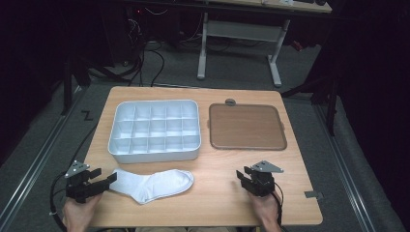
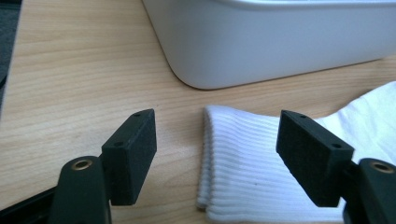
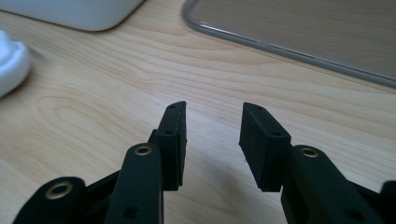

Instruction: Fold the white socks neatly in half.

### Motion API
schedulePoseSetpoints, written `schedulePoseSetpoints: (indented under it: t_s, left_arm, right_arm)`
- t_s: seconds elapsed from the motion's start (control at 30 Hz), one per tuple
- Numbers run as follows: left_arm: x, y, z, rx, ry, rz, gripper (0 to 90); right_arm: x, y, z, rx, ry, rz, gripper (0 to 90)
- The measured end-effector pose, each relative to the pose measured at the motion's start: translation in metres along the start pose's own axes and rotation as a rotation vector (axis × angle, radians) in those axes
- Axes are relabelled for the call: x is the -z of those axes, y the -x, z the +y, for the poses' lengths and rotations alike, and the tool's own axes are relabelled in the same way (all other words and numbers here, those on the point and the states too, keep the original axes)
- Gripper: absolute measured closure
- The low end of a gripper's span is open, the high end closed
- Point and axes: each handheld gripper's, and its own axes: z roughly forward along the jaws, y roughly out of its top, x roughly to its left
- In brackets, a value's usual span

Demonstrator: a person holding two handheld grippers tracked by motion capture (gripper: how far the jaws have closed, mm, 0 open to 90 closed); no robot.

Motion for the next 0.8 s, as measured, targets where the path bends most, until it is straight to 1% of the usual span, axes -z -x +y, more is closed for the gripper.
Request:
schedulePoseSetpoints:
  t_s: [0.2, 0.37, 0.43, 0.47, 0.57, 0.6, 0.63, 0.67, 0.73, 0.8]
  left_arm:
    - [-0.002, 0.002, -0.005, 0.003, -0.015, -0.001, 29.2]
    - [-0.004, 0.004, -0.008, -0.011, -0.018, 0.006, 29.3]
    - [-0.005, 0.004, -0.009, -0.009, -0.021, 0.007, 29.3]
    - [-0.006, 0.004, -0.009, -0.019, -0.027, 0.01, 29.3]
    - [-0.006, 0.006, -0.009, -0.011, -0.023, 0.007, 29.3]
    - [-0.007, 0.006, -0.01, -0.019, -0.024, 0.009, 29.3]
    - [-0.007, 0.006, -0.01, -0.021, -0.025, 0.008, 29.2]
    - [-0.007, 0.007, -0.01, -0.025, -0.026, 0.011, 29.2]
    - [-0.009, 0.007, -0.011, -0.027, -0.03, 0.015, 29.2]
    - [-0.01, 0.007, -0.012, -0.039, -0.04, 0.02, 29.1]
  right_arm:
    - [-0.008, -0.022, 0.007, 0.036, -0.009, 0.064, 62.0]
    - [-0.017, -0.041, 0.015, 0.078, -0.015, 0.117, 62.0]
    - [-0.02, -0.048, 0.018, 0.088, -0.016, 0.135, 61.9]
    - [-0.022, -0.052, 0.019, 0.093, -0.016, 0.143, 62.0]
    - [-0.027, -0.062, 0.022, 0.103, -0.022, 0.168, 61.9]
    - [-0.029, -0.065, 0.023, 0.105, -0.028, 0.175, 61.9]
    - [-0.032, -0.071, 0.024, 0.12, -0.032, 0.189, 61.9]
    - [-0.032, -0.071, 0.024, 0.12, -0.032, 0.189, 61.9]
    - [-0.036, -0.077, 0.025, 0.131, -0.039, 0.204, 61.8]
    - [-0.039, -0.082, 0.027, 0.139, -0.038, 0.215, 61.7]
